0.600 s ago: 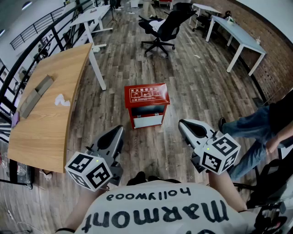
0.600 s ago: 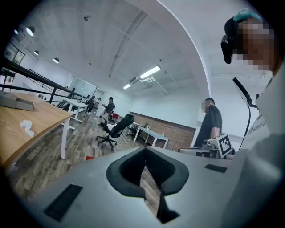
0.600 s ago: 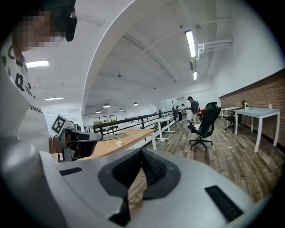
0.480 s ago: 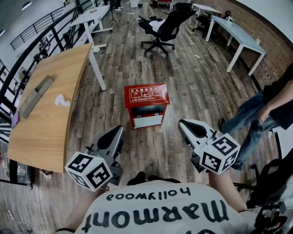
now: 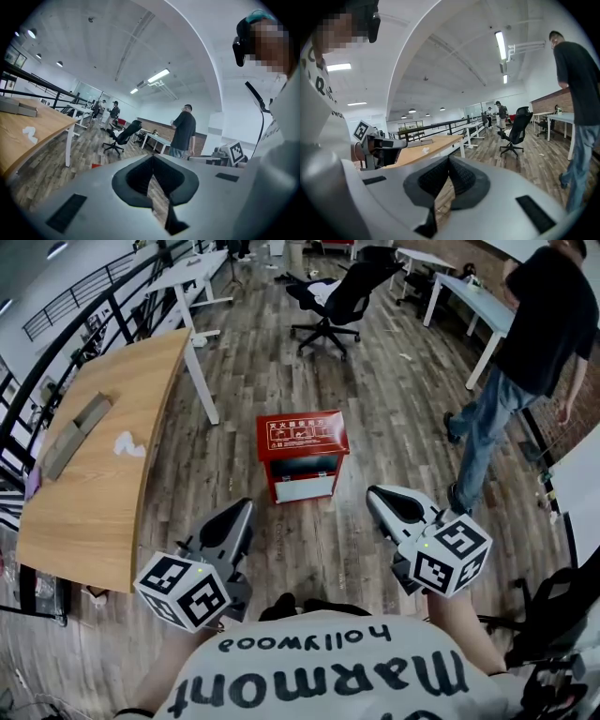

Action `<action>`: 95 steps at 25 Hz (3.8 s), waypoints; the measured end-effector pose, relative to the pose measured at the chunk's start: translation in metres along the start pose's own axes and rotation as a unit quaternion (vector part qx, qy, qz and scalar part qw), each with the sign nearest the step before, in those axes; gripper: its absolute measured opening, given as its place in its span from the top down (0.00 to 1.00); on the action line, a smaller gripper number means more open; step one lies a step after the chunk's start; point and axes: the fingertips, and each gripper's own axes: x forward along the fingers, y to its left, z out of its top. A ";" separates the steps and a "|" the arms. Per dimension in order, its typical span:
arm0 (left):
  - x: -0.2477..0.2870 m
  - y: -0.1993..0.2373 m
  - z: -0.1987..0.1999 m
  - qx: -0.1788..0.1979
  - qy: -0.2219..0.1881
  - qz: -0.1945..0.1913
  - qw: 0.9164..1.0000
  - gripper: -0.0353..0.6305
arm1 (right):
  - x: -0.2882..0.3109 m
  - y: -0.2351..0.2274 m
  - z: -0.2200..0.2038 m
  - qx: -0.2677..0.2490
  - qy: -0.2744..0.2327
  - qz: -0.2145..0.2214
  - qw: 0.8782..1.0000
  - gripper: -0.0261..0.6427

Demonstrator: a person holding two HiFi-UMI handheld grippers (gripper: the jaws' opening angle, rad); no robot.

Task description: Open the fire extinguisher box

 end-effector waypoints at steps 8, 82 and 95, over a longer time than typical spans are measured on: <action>-0.002 0.011 -0.003 -0.005 0.003 0.001 1.000 0.94 | 0.007 0.000 0.005 0.000 -0.021 -0.002 1.000 0.94; 0.252 0.213 -0.010 -0.060 0.102 0.082 0.990 0.94 | 0.235 -0.248 -0.026 -0.019 0.148 0.016 0.989 0.94; 0.289 0.297 -0.011 -0.070 0.155 0.069 0.983 0.94 | 0.331 -0.264 -0.024 0.023 0.173 0.021 0.985 0.94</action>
